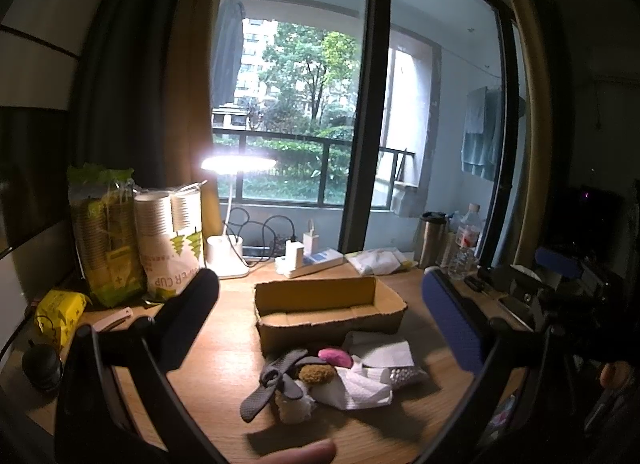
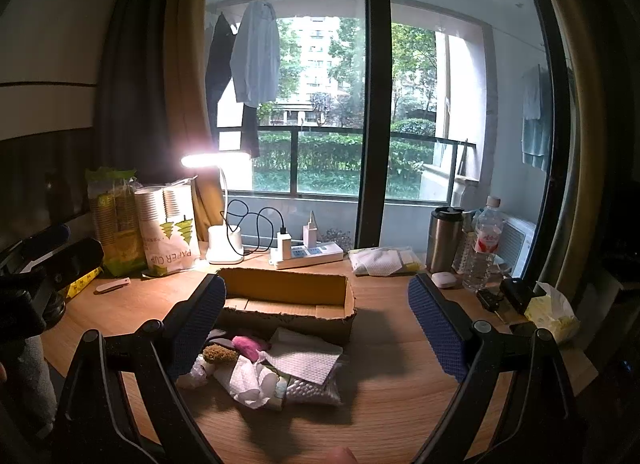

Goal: Organize soft objects

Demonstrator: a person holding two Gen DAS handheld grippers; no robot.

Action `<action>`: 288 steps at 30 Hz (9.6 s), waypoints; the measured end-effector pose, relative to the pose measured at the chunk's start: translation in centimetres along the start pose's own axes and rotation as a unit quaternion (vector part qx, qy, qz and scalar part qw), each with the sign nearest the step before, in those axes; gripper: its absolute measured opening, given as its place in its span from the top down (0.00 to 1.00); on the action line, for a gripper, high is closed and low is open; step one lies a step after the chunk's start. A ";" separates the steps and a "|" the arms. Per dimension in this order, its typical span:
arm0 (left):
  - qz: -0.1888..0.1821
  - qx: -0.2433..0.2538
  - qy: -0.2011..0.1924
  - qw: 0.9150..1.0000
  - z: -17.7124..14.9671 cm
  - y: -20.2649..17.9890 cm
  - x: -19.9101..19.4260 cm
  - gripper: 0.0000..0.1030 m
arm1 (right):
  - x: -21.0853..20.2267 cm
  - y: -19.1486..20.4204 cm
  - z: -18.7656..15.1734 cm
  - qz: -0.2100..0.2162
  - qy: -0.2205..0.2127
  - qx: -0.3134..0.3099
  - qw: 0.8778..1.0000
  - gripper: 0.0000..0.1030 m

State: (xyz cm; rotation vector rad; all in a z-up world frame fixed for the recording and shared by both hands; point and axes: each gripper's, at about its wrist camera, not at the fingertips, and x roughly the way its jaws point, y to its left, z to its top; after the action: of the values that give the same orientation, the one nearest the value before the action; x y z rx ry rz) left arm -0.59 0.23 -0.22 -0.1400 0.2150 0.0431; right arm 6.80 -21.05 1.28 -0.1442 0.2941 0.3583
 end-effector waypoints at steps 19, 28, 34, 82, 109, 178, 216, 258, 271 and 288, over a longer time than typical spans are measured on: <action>0.004 -0.006 0.005 1.000 -0.1 0.2 0.1 0.01 | 0.0 -0.2 0.0 0.000 -0.001 0.000 1.000 0.08; 0.001 -0.001 0.005 1.000 -0.1 0.0 0.1 0.01 | 0.0 -0.2 0.0 0.000 -0.002 0.001 1.000 0.08; 0.000 -0.002 0.004 1.000 0.0 0.1 0.0 0.01 | 0.0 -0.1 -0.1 0.001 -0.001 0.000 1.000 0.08; 0.040 -0.005 0.172 0.984 -6.6 2.9 11.2 0.01 | 9.7 -2.7 -5.0 0.013 0.121 0.025 0.992 0.08; 0.029 -0.093 0.343 0.934 -13.5 8.6 22.3 0.11 | 22.4 -2.3 -9.4 0.067 0.248 0.028 0.966 0.16; -0.010 -0.048 0.158 0.986 -1.2 7.1 21.5 0.67 | 21.2 -6.3 1.2 0.072 0.109 0.013 0.991 0.92; 0.017 -0.040 0.255 0.966 -6.1 6.3 28.7 0.50 | 32.2 -3.4 -6.9 0.103 0.250 0.003 0.963 0.69; -0.004 -0.032 0.251 0.968 -8.0 3.9 20.0 0.40 | 21.5 -2.0 -7.5 0.094 0.229 0.009 0.969 0.48; -0.007 -0.006 0.285 0.958 -9.8 0.5 20.8 0.40 | 21.7 -2.7 -11.6 0.124 0.275 0.028 0.953 0.36; 0.027 0.019 0.332 0.943 -10.9 -3.1 25.7 0.32 | 23.0 -5.3 -13.8 0.171 0.293 0.039 0.940 0.30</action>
State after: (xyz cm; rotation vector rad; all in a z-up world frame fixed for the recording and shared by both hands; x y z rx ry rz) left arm 22.42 -3.72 -15.90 -0.1062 0.8960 0.0459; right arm 25.79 -21.12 -18.41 -0.1187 0.9313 0.6455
